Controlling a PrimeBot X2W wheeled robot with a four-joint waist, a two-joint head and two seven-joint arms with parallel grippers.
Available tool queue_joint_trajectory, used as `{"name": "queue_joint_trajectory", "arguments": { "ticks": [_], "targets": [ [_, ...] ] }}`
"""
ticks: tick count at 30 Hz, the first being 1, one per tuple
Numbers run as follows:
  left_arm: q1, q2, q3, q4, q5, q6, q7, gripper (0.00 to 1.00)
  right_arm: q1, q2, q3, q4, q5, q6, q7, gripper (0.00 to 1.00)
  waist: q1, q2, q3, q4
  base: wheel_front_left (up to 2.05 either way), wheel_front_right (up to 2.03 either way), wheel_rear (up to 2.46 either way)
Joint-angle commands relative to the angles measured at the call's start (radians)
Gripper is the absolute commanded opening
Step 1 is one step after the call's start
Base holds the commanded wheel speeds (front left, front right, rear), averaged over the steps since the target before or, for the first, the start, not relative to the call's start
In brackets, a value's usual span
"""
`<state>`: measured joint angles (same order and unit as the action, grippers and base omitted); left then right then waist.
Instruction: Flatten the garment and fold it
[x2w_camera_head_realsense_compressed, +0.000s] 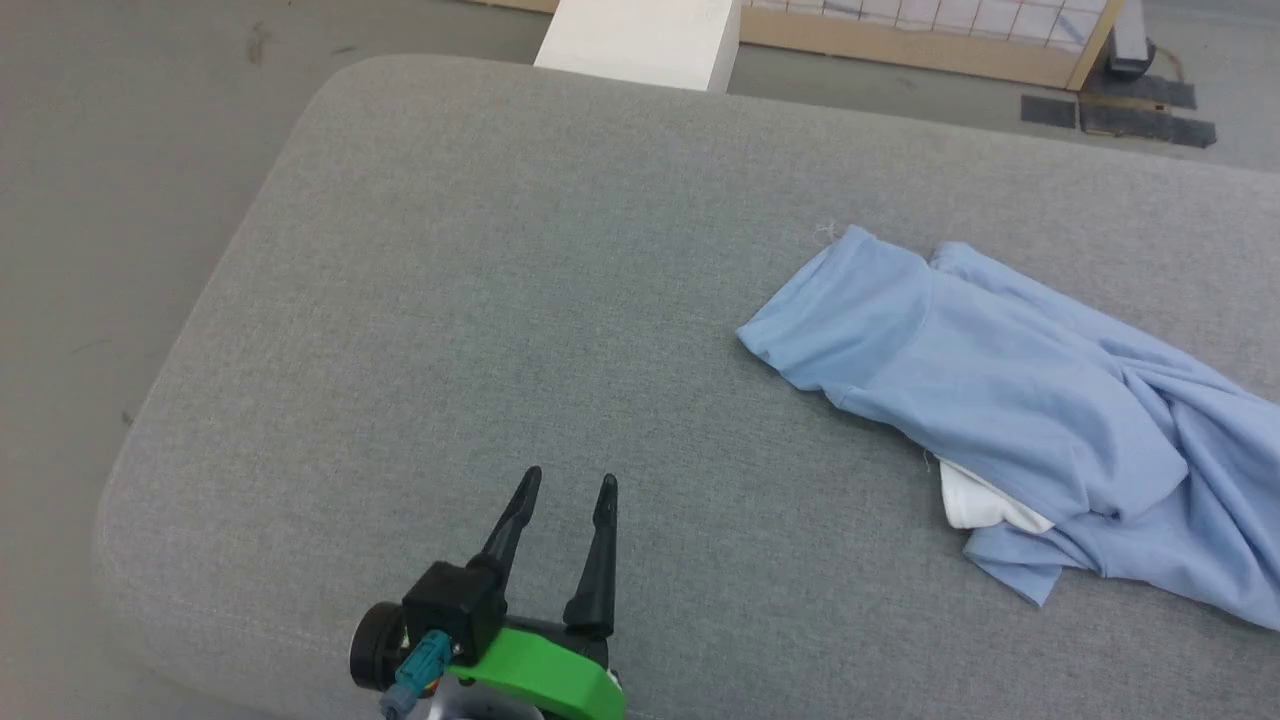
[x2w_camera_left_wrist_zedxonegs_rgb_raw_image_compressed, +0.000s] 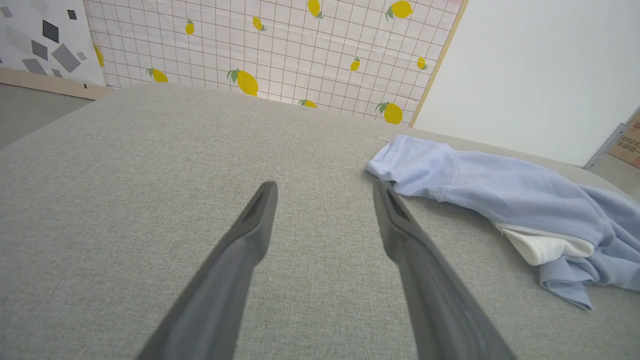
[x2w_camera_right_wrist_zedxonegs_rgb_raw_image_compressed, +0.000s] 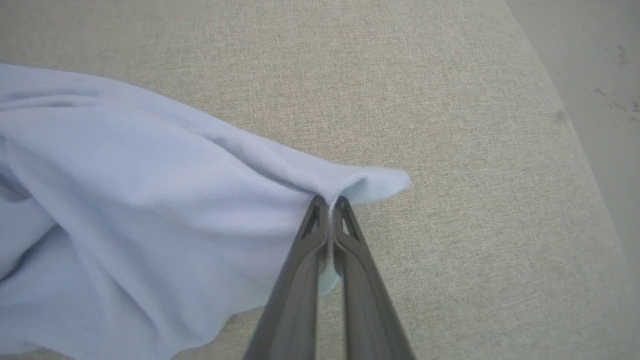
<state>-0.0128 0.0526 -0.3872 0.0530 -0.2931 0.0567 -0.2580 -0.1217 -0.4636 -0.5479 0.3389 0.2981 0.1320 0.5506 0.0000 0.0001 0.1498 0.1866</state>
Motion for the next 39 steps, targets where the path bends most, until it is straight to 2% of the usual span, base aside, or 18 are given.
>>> {"name": "queue_joint_trajectory", "arguments": {
  "ticks": [1, 2, 3, 8, 12, 14, 19, 23, 27, 33, 39],
  "targets": [
    [0.011, -0.001, 0.004, 0.003, 0.005, -0.004, -0.004, 1.0, -0.007, 0.023, -0.004, 0.003, -0.009, -0.001, -0.032, 0.0, 0.0, -0.0001, -0.011, -0.007, 0.0, 0.0, 0.0],
    [0.014, 0.003, 0.003, 0.006, 0.007, -0.005, -0.004, 1.0, -0.021, 0.05, 0.002, 0.01, -0.031, -0.001, -0.08, 0.55, 0.0, -0.0001, -0.019, -0.013, 0.0, 0.0, 0.0],
    [0.015, 0.005, 0.004, 0.005, 0.008, -0.005, -0.004, 1.0, -0.033, 0.065, 0.005, 0.011, -0.038, -0.001, -0.106, 1.0, 0.0, -0.0001, -0.023, -0.018, 0.0, 0.0, 0.0],
    [0.021, 0.018, 0.009, -0.005, 0.011, 0.0, -0.004, 1.0, -0.075, 0.1, 0.042, -0.041, -0.047, -0.001, -0.227, 1.0, 0.0, -0.0001, -0.039, -0.04, 0.0, 0.0, 0.0],
    [0.027, 0.021, 0.016, -0.03, 0.013, 0.006, -0.004, 1.0, -0.076, 0.136, 0.054, -0.162, -0.04, -0.001, -0.35, 1.0, 0.0, -0.0001, -0.043, -0.062, 0.0, 0.0, 0.0],
    [0.032, 0.021, 0.019, -0.038, 0.014, 0.006, -0.004, 1.0, -0.053, 0.175, 0.058, -0.235, -0.038, -0.001, -0.394, 1.0, 0.0, -0.0001, -0.046, -0.073, 0.0, 0.0, 0.0],
    [0.054, 0.022, 0.03, -0.062, 0.023, 0.003, -0.004, 1.0, 0.075, 0.329, 0.089, -0.436, -0.091, -0.001, -0.456, 1.0, 0.0, -0.0001, -0.051, -0.1, 0.0, 0.0, 0.0],
    [0.075, 0.019, 0.046, -0.089, 0.032, 0.003, -0.004, 1.0, 0.188, 0.4, 0.131, -0.532, -0.138, -0.001, -0.518, 1.0, 0.0, -0.0001, -0.047, -0.126, 0.0, 0.0, 0.0],
    [0.104, 0.016, 0.059, -0.106, 0.044, -0.001, -0.004, 1.0, 0.278, 0.412, 0.199, -0.549, -0.145, -0.001, -0.585, 1.0, 0.0, -0.0001, -0.041, -0.159, 0.0, 0.0, 0.0],
    [0.102, 0.013, 0.063, -0.102, 0.062, -0.008, -0.004, 1.0, 0.319, 0.413, 0.279, -0.472, -0.11, -0.001, -0.663, 1.0, 0.0, -0.0001, -0.029, -0.209, 0.0, 0.0, 0.0],
    [-0.079, 0.047, 0.02, -0.076, 0.107, -0.063, 0.105, 1.0, 0.298, 0.413, 0.307, -0.427, -0.105, -0.001, -0.69, 1.0, 0.0, -0.0001, -0.001, -0.243, 0.0, 0.0, 0.0]
  ]
}}
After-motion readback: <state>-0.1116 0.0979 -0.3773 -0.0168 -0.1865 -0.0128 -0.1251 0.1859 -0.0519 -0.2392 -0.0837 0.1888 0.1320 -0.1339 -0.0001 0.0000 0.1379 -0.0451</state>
